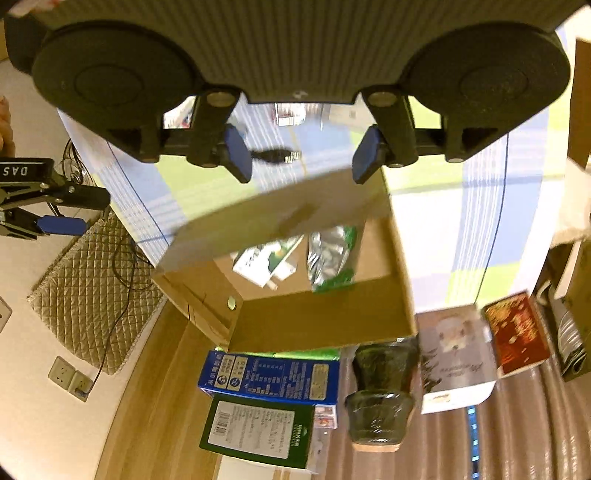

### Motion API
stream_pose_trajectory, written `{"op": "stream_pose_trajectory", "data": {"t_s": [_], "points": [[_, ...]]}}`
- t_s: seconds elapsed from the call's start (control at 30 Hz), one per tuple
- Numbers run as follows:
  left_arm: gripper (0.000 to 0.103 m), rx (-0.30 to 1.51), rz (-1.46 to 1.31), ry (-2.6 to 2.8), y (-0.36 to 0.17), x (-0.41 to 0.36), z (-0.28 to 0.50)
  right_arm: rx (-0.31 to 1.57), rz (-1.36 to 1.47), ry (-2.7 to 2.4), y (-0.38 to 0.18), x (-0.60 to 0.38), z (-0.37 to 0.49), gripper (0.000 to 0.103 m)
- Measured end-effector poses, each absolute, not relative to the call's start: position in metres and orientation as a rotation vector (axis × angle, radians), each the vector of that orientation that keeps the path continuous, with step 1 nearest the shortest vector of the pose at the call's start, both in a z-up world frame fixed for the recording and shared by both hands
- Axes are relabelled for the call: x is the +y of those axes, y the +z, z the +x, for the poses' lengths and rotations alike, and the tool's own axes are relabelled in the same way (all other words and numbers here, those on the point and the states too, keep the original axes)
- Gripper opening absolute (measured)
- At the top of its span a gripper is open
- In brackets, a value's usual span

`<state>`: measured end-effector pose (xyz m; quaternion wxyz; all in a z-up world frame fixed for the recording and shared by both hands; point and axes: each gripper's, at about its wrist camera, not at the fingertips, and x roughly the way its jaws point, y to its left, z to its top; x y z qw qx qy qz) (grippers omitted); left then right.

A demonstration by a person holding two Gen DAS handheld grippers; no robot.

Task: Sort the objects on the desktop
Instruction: 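Withdraw both grippers back over the remaining objects on the table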

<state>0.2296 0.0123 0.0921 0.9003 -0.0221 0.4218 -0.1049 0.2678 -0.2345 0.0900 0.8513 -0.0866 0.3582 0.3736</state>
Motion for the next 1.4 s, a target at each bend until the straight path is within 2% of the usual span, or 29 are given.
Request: {"op": "stream_pose_trajectory", "data": {"t_s": [0.07, 0.17, 0.23, 0.37, 0.47, 0.97, 1.4], "points": [[0.069, 0.871, -0.048, -0.204, 0.089, 0.016, 0.211, 0.764, -0.181, 0.792, 0.086, -0.24, 0.252, 0.082], [0.075, 0.876, -0.063, -0.17, 0.083, 0.021, 0.185, 0.779, -0.179, 0.796, 0.078, -0.247, 0.233, 0.084], [0.077, 0.882, -0.076, -0.161, 0.079, 0.023, 0.169, 0.785, -0.184, 0.79, 0.072, -0.252, 0.222, 0.085], [0.083, 0.872, -0.029, -0.135, 0.073, 0.018, 0.141, 0.805, -0.185, 0.778, 0.061, -0.264, 0.203, 0.095], [0.088, 0.864, -0.021, -0.136, 0.068, 0.013, 0.124, 0.814, -0.188, 0.766, 0.054, -0.273, 0.191, 0.097], [0.096, 0.918, -0.026, -0.135, 0.028, 0.001, 0.095, 0.866, -0.199, 0.713, 0.024, -0.308, 0.167, 0.101], [0.097, 0.933, -0.037, -0.124, 0.011, -0.001, 0.101, 0.873, -0.226, 0.731, 0.013, -0.308, 0.173, 0.101]]}}
